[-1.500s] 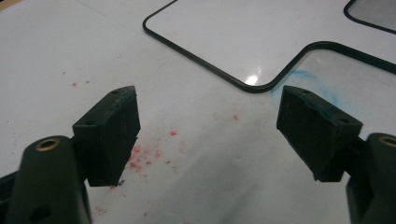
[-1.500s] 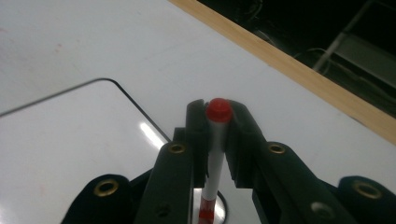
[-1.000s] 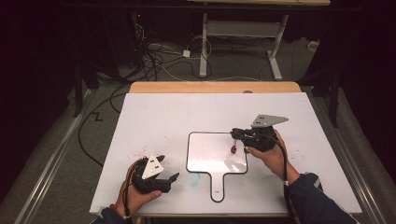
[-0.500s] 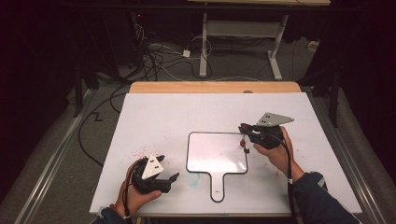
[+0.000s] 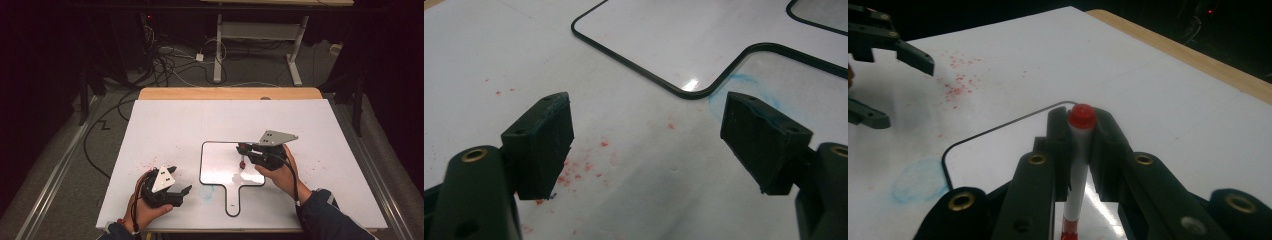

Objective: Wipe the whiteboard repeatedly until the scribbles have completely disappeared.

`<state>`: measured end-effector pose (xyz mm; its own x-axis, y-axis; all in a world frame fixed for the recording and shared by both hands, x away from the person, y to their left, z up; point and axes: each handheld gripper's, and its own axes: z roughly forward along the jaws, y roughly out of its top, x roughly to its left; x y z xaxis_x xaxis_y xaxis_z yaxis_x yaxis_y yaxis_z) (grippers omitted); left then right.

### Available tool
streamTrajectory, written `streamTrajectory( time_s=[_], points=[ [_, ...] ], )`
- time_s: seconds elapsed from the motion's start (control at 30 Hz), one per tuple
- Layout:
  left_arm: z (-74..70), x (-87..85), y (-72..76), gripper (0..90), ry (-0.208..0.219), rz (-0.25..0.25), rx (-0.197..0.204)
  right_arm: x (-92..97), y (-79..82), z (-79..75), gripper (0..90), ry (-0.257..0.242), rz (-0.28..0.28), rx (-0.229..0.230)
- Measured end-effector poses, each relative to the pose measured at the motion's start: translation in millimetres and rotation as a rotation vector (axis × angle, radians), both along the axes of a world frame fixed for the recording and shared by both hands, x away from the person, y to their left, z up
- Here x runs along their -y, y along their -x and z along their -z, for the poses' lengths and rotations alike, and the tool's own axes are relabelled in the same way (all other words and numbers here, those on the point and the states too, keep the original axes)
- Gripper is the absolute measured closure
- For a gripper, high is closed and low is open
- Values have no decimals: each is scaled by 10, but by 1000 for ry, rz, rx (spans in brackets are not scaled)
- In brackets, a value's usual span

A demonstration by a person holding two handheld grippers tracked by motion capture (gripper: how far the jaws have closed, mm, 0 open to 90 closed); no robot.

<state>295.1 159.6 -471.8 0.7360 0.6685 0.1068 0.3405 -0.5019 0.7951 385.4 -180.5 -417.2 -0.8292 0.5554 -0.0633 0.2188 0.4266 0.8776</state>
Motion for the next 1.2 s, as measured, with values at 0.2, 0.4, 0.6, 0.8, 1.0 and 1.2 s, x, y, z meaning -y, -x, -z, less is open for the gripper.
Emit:
streamTrajectory(
  time_s=[0.2,0.4,0.6,0.8,1.0,1.2],
  points=[
    [2,-12,-3,204,3,-3,-1,112,-119,-11,816,33,112,42],
    [0,6,-4,204,-2,2,-2,-30,-75,19,816,-15,68,14],
    [3,-5,-3,204,0,4,-4,-230,65,23,816,-37,-23,-34],
    [1,-19,1,204,5,0,-1,24,106,-179,815,-87,-11,-26],
    [0,-5,-13,204,1,-3,0,336,177,-293,815,-118,3,-43],
    [-4,-17,-19,204,2,-17,14,652,299,-365,814,-126,1,-87]
  ],
)
